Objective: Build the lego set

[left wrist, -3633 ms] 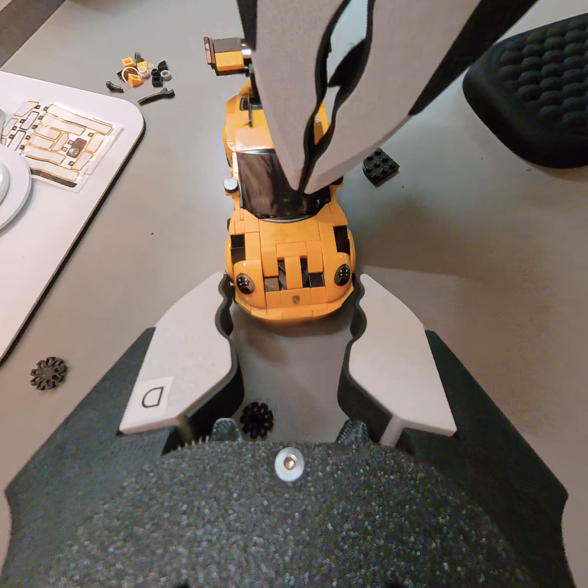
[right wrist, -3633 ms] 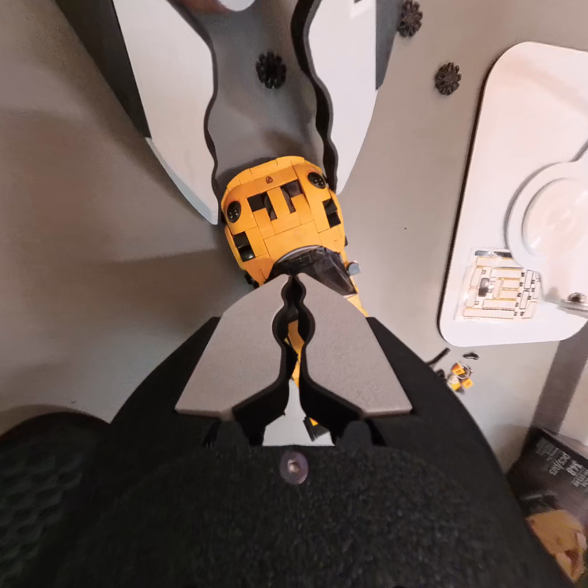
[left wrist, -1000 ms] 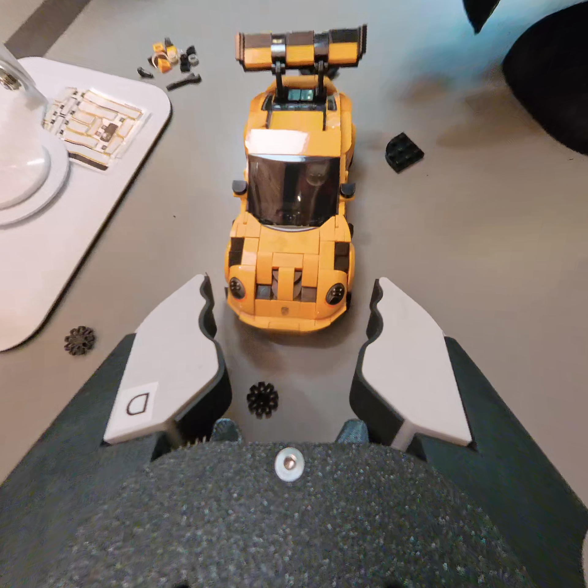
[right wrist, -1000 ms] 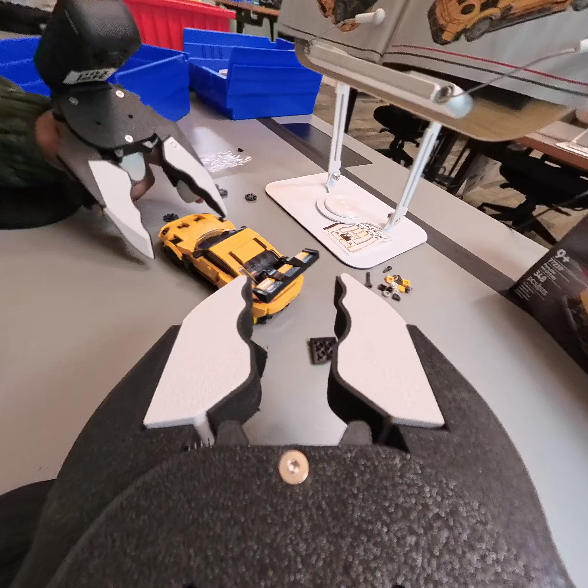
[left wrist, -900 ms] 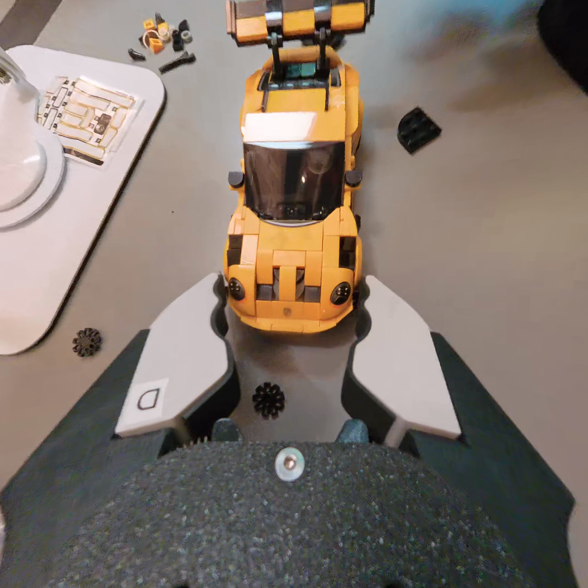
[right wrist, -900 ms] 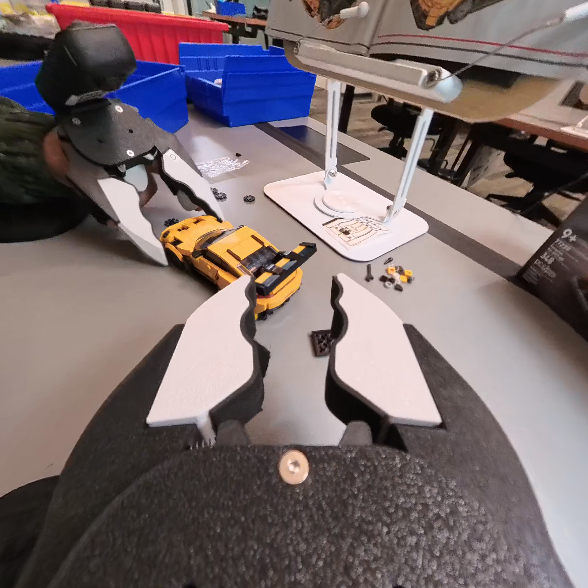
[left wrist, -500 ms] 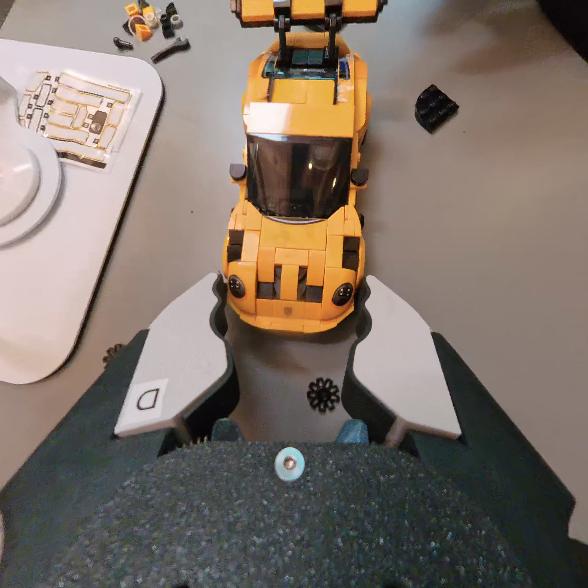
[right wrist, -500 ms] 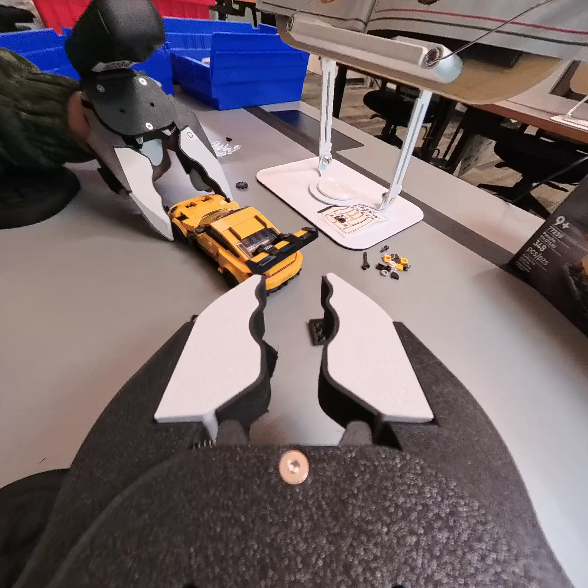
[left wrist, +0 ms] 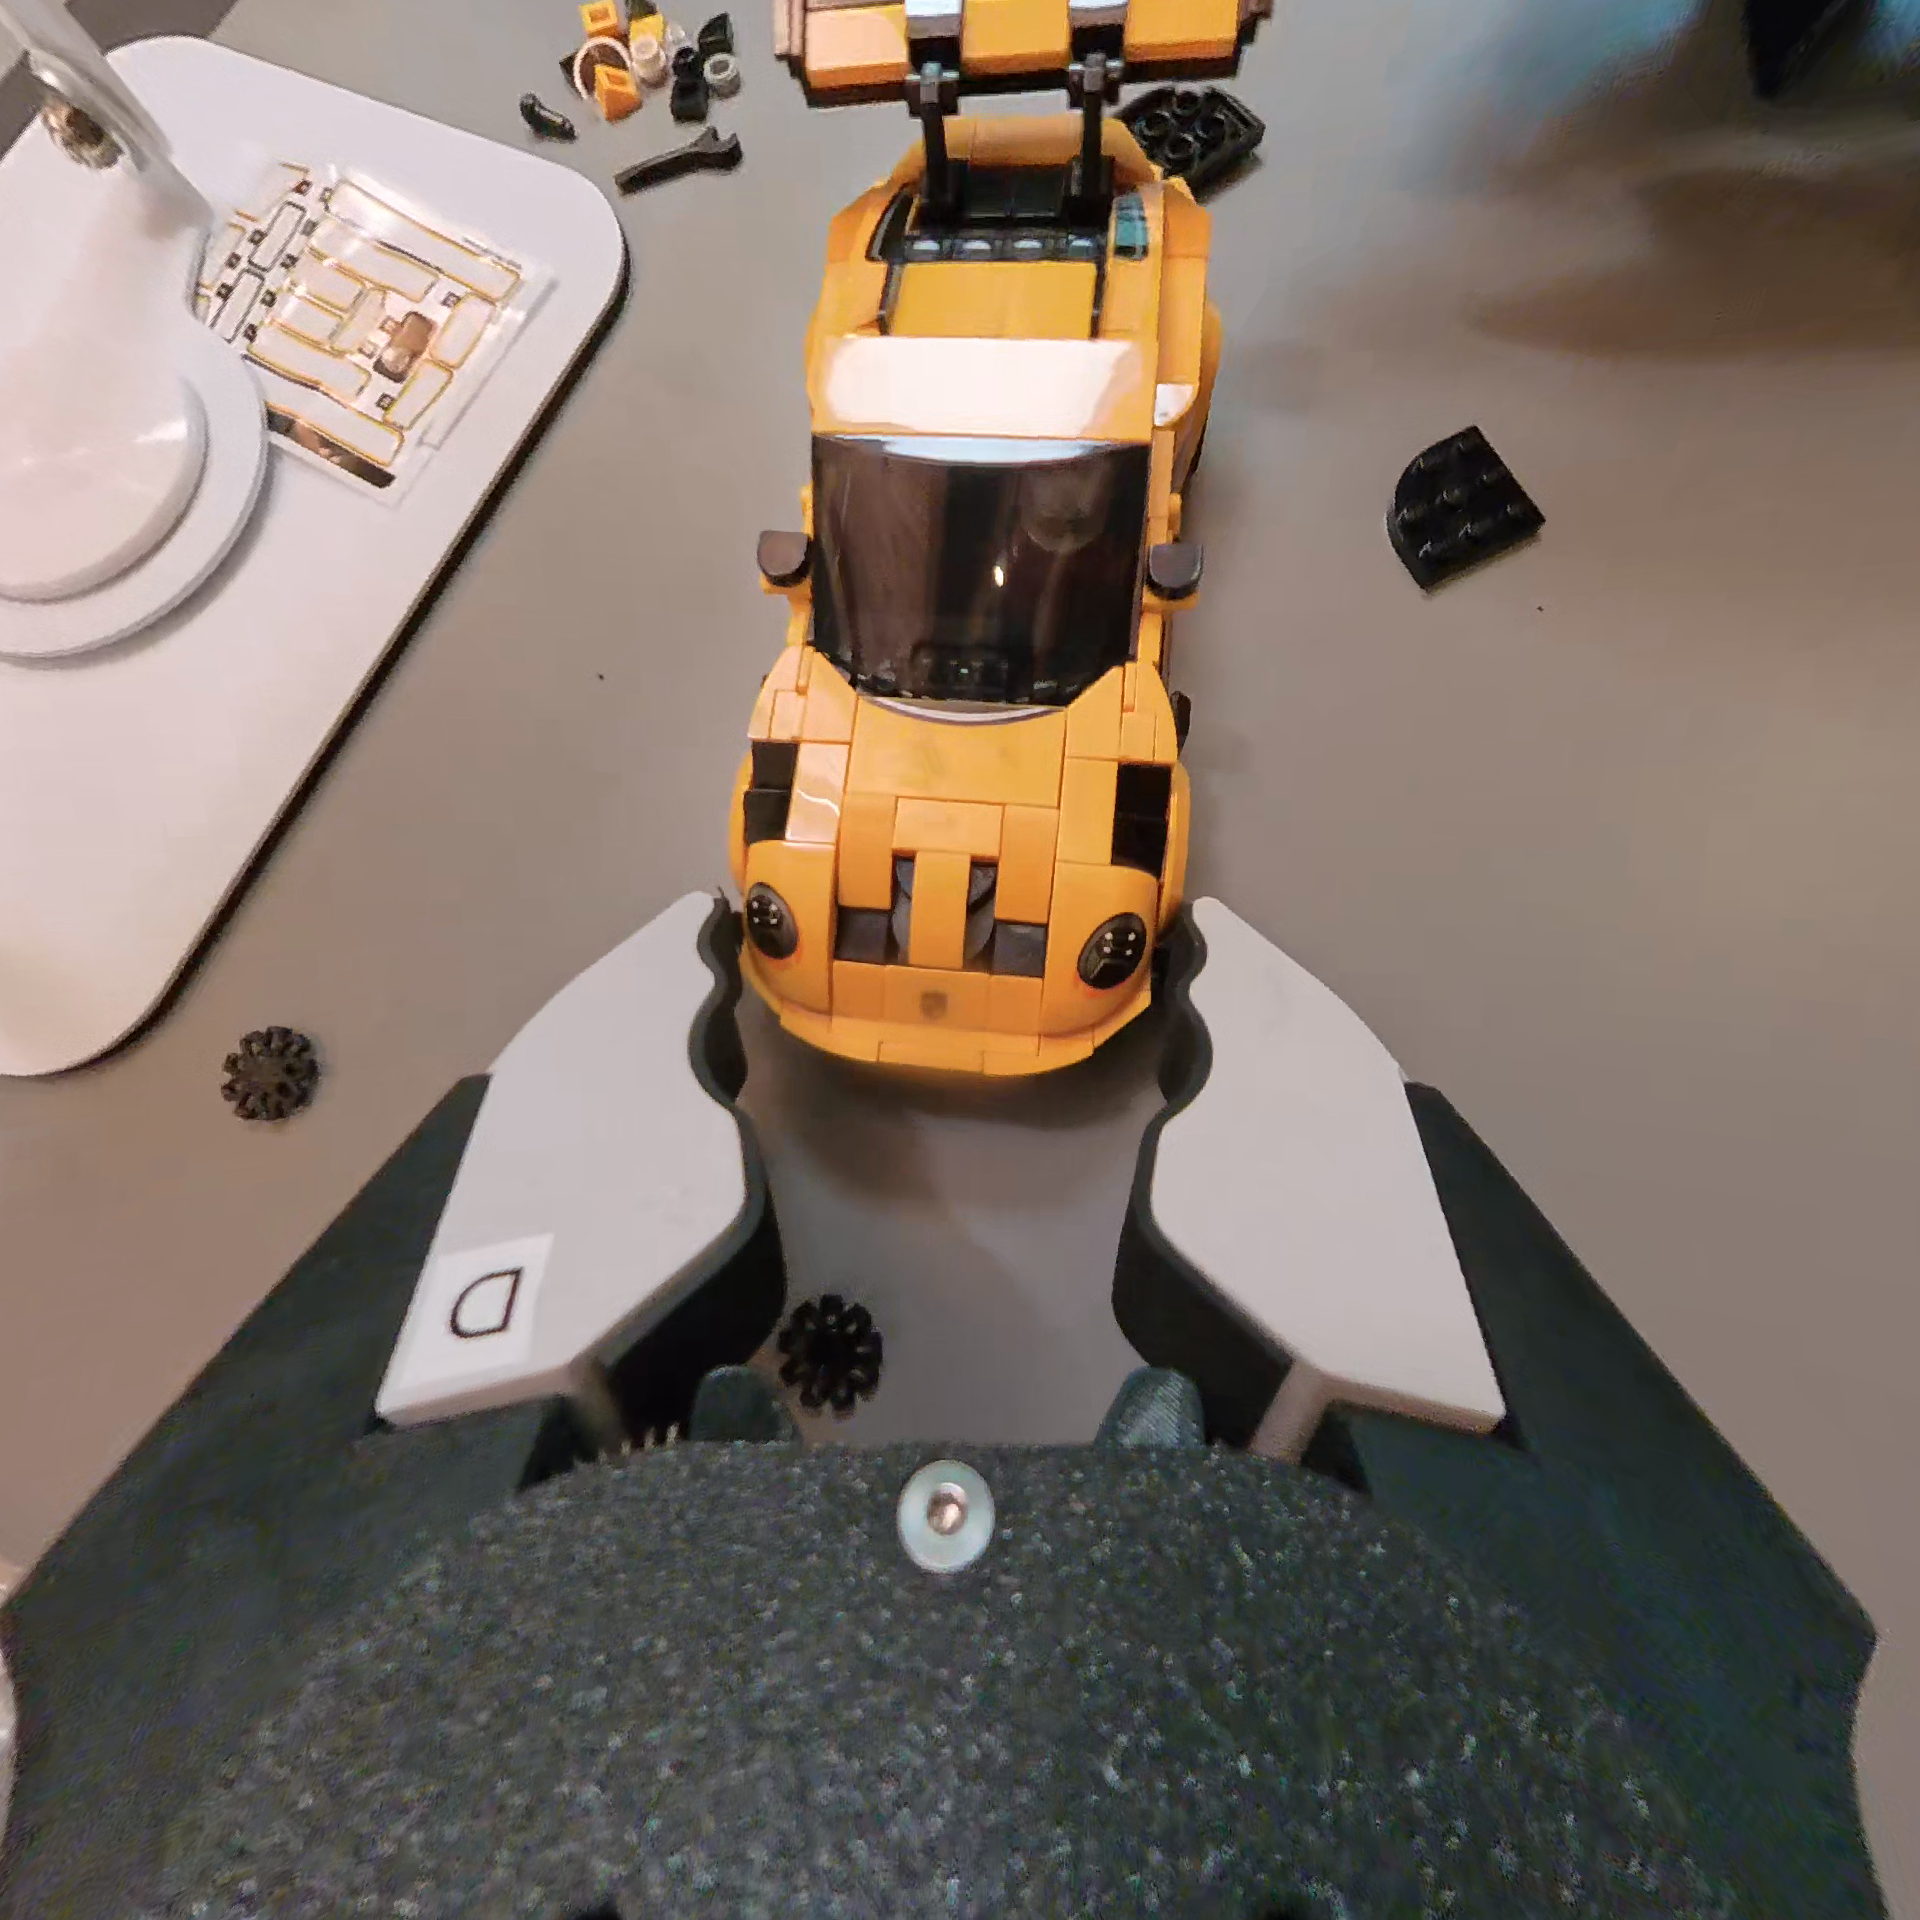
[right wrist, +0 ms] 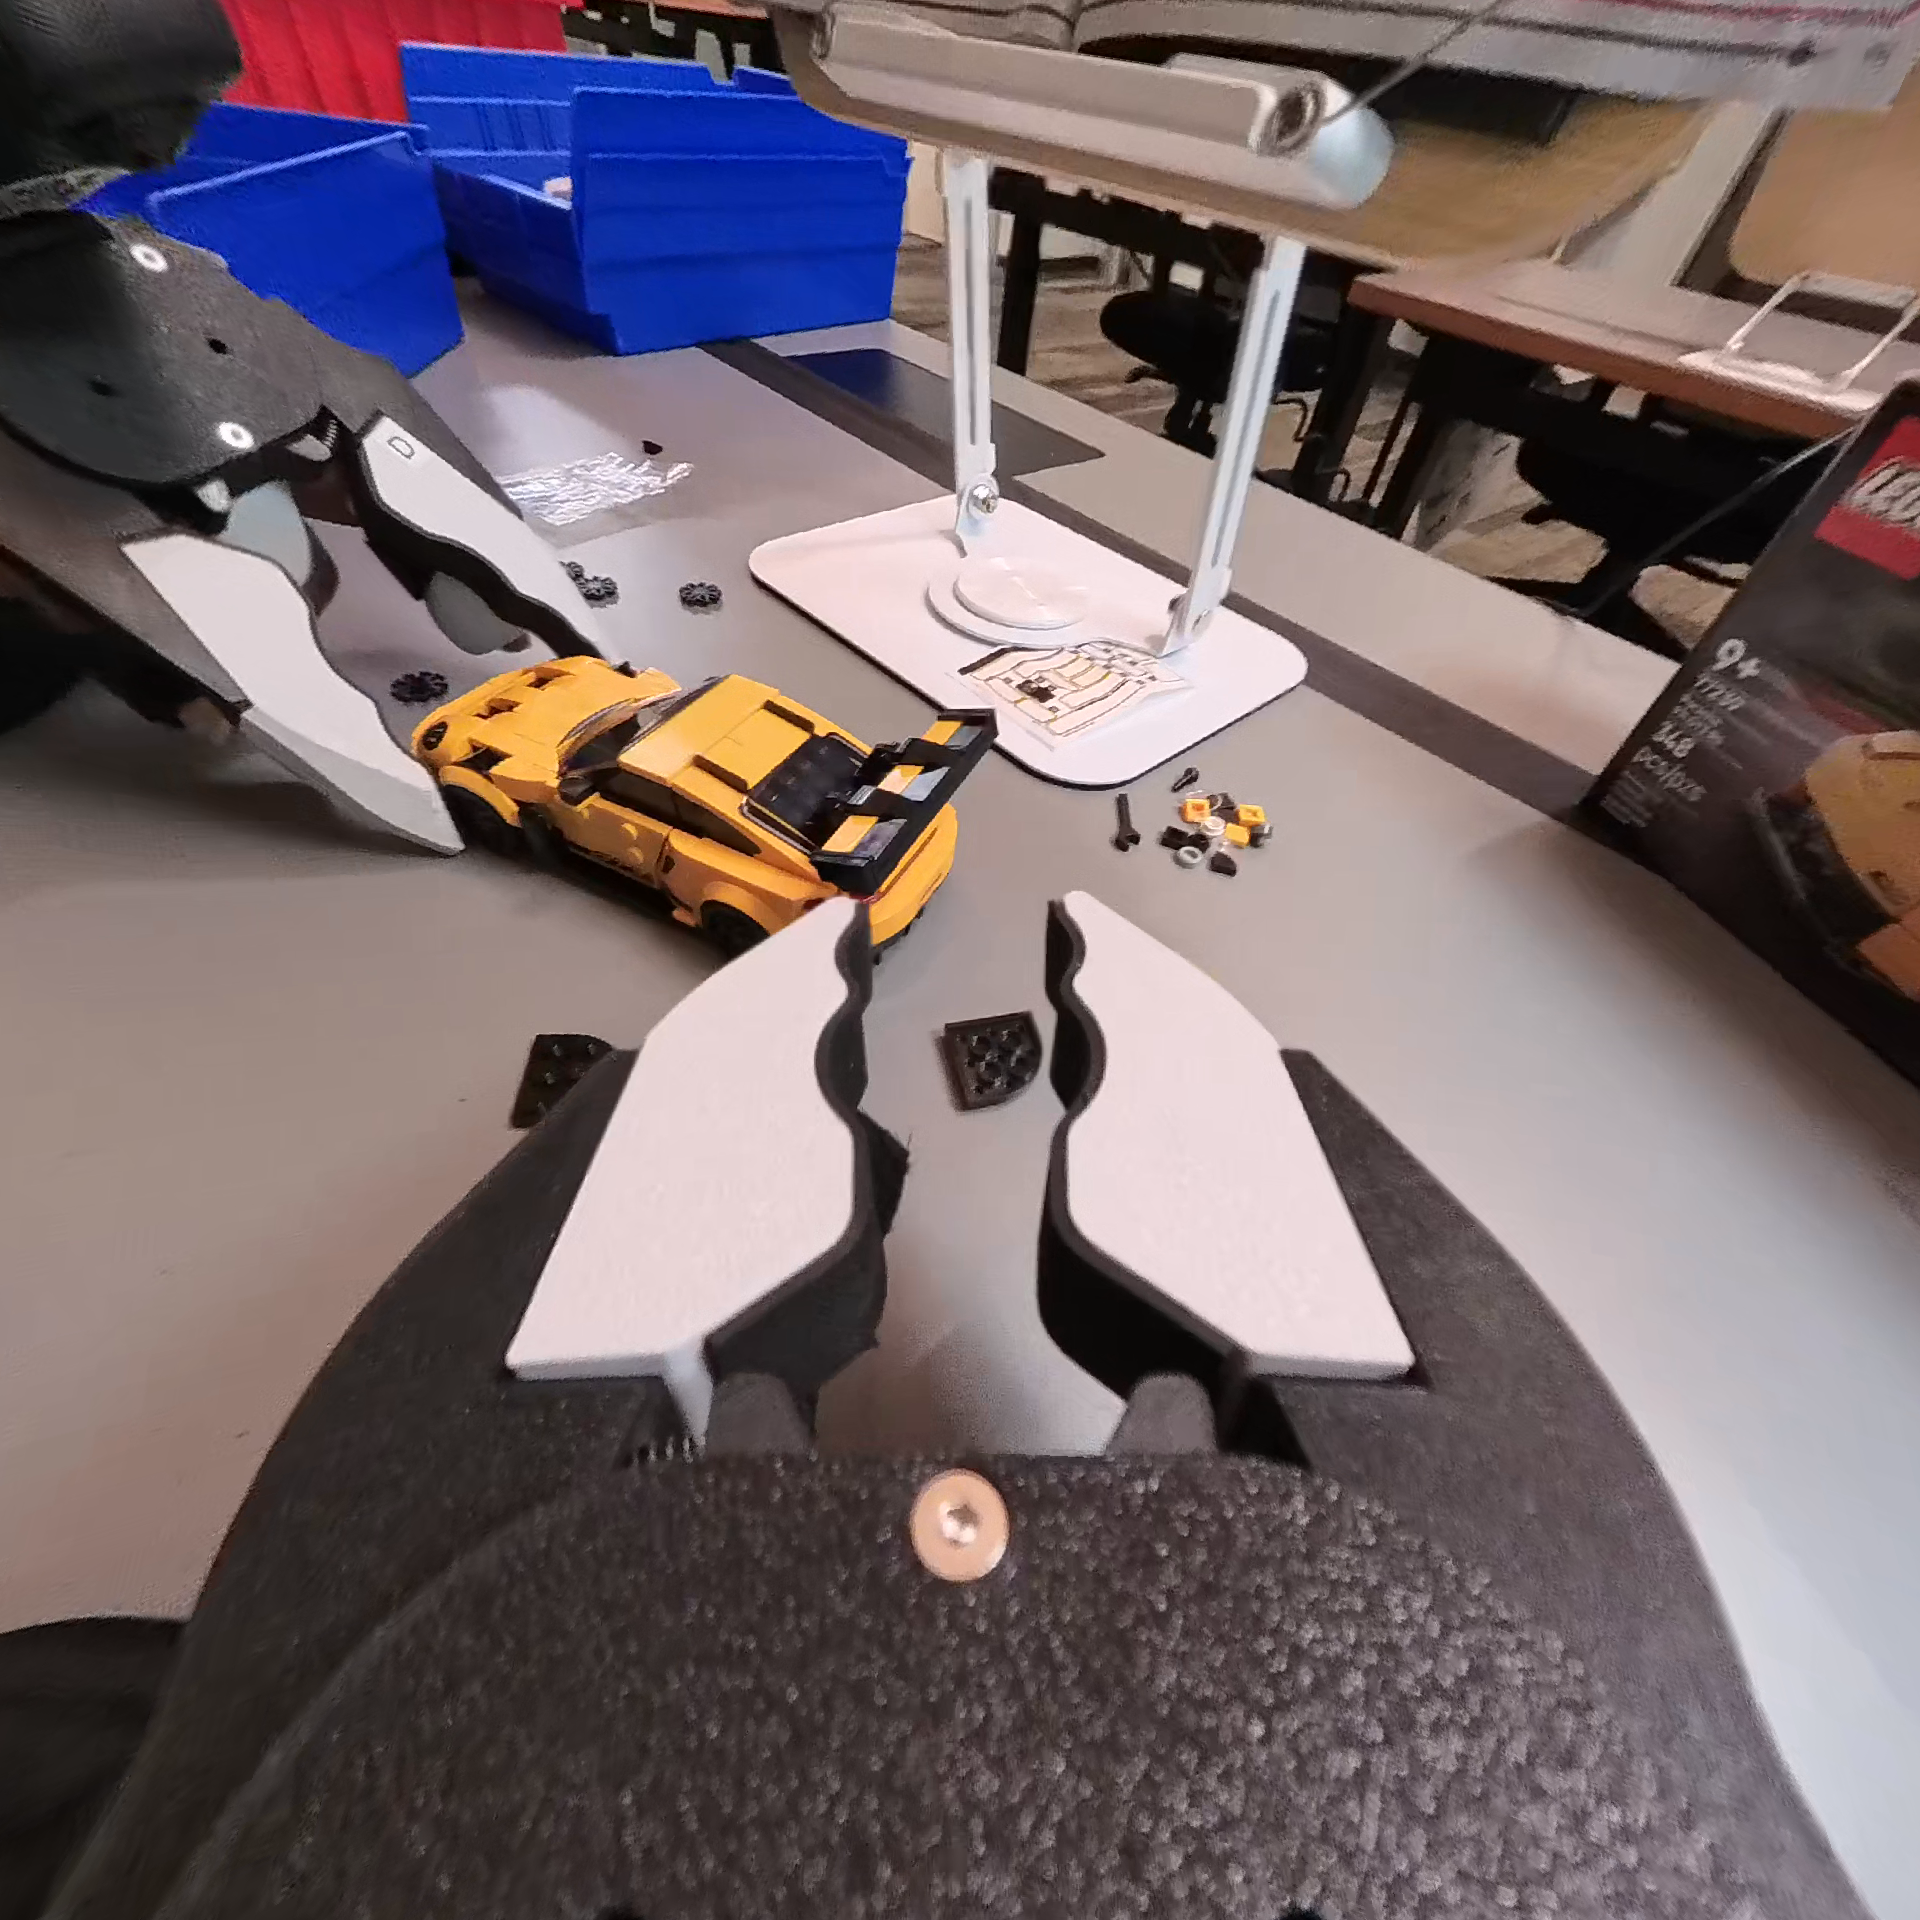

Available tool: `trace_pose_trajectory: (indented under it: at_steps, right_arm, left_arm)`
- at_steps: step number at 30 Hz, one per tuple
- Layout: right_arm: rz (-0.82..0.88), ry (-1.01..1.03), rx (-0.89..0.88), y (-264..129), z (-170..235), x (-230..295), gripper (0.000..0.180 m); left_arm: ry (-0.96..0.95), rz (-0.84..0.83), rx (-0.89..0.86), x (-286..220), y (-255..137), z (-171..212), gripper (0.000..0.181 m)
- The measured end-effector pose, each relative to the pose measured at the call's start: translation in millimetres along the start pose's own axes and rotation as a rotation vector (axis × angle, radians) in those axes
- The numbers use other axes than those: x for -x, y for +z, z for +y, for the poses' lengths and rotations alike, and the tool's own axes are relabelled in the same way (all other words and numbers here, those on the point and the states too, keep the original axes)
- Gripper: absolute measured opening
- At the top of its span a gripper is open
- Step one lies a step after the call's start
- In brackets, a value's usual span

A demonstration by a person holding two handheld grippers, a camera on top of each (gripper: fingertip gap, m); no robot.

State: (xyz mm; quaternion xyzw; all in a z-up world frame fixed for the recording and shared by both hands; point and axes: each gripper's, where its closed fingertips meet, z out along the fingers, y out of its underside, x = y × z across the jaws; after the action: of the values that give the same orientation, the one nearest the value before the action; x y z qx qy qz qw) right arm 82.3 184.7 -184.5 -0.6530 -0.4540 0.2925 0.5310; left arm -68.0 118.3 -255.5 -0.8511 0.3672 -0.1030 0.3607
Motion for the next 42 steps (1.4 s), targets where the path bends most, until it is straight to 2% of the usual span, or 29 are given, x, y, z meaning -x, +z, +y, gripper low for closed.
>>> trace_pose_trajectory:
  at_steps: [3,7,9,11,12,13,14,18,22,26,28,30,31,32,34,37,39,42]
  right_arm:
    - [0.051,-0.012,-0.048,-5.7,-12.5,-5.5,0.033]
    - [0.138,0.003,-0.132,-16.0,-39.1,-15.5,0.039]
    - [0.179,0.019,-0.184,-19.6,-56.4,-18.6,0.044]
    - [0.222,0.031,-0.242,-23.0,-76.5,-20.0,0.047]
    - [0.252,0.039,-0.262,-24.6,-85.7,-21.0,0.047]
    - [0.281,0.04,-0.265,-26.2,-92.4,-21.6,0.028]
    - [0.298,0.039,-0.257,-26.7,-97.9,-20.2,0.0]
    - [0.273,0.092,-0.18,-24.1,-106.4,13.3,0.0]
    - [0.33,-0.02,-0.062,-21.0,-78.5,59.6,0.0]
    - [0.326,-0.03,-0.033,-19.8,-57.4,78.9,0.0]
    - [0.304,-0.075,0.096,-17.3,-36.3,78.7,0.0]
    - [0.221,-0.099,0.282,-15.1,-6.6,81.7,0.0]
    - [0.155,-0.103,0.367,-14.6,8.1,85.8,0.011]
    - [0.085,-0.105,0.452,-14.1,23.1,89.9,0.029]
    - [-0.011,-0.109,0.539,-8.5,43.1,91.5,0.038]
    - [-0.128,-0.048,0.607,3.5,55.0,92.4,0.041]
    - [-0.148,-0.037,0.624,11.6,54.1,87.2,0.042]
    - [-0.216,-0.028,0.671,18.3,60.2,89.2,0.036]
  left_arm:
    - [0.055,0.008,-0.061,3.7,-14.5,-5.8,0.091]
    - [-0.083,-0.013,-0.414,34.7,-80.8,-46.3,0.077]
    - [-0.161,-0.093,-0.604,59.9,-123.0,-59.1,0.048]
    - [-0.211,-0.165,-0.773,77.0,-162.5,-64.4,0.001]
    - [-0.219,-0.177,-0.842,80.0,-177.7,-66.8,0.0]
    - [-0.233,-0.202,-0.874,83.8,-187.4,-66.3,0.0]
    - [-0.241,-0.228,-0.886,86.0,-193.3,-64.9,0.0]
    - [-0.281,-0.246,-0.83,68.2,-197.9,-54.3,0.0]
    - [-0.249,-0.301,-0.709,28.2,-188.8,-33.2,0.0]
    - [-0.202,-0.348,-0.586,5.4,-163.6,-8.4,0.0]
    - [-0.156,-0.345,-0.428,4.5,-137.9,10.2,0.0]
    - [-0.161,-0.287,-0.305,1.1,-112.2,25.5,0.009]
    - [-0.156,-0.262,-0.263,-0.7,-103.1,30.2,0.012]
    - [-0.148,-0.252,-0.223,-0.1,-97.1,33.8,0.016]
    - [-0.114,-0.269,-0.202,6.4,-92.9,32.8,0.02]
    - [-0.129,-0.254,-0.198,11.7,-90.4,31.4,0.023]
    - [-0.137,-0.248,-0.208,11.1,-90.8,33.3,0.024]
    - [-0.132,-0.254,-0.236,10.0,-95.4,33.7,0.024]
